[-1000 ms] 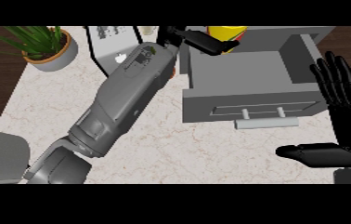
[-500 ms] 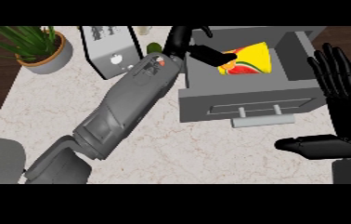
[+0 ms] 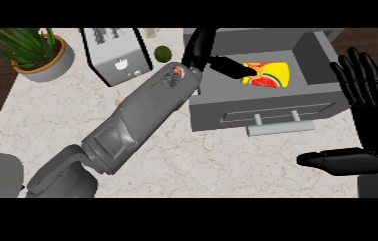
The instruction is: Pick up the cup, place it into the drawer and close the drawer
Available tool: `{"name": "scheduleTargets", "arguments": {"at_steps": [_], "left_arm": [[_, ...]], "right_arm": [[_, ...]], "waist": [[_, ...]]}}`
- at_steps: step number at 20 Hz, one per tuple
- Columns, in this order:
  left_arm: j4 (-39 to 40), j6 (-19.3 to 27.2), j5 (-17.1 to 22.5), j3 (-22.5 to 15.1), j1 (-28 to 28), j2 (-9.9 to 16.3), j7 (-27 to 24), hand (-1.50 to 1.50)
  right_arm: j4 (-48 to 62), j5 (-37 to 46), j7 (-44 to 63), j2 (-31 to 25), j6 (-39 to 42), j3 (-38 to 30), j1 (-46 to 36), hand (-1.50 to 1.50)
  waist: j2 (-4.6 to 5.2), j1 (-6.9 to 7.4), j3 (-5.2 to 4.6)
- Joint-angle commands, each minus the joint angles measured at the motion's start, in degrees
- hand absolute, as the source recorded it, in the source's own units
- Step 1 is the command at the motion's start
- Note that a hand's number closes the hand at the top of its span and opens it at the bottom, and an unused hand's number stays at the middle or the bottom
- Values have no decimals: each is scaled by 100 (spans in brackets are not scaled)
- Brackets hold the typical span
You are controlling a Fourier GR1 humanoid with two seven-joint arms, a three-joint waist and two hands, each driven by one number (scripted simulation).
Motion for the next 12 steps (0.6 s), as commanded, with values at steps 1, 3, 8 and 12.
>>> {"name": "scheduleTargets", "arguments": {"at_steps": [1,3,8,12], "left_arm": [[-129,255,187,-115,34,0,-319,-150],[-457,462,359,-141,35,0,-346,-150],[-377,84,575,370,-227,0,-623,-150],[-710,247,606,425,-99,0,-587,-150]], "right_arm": [[78,-506,0,-82,322,-123,-52,-150],[-163,-794,211,211,301,82,6,-150],[-450,-1185,538,-204,722,-20,109,150],[-687,-518,243,-638,1056,15,431,150]], "waist": [[6,22,0],[-20,15,-2],[-64,275,-6],[-100,402,-7]]}}
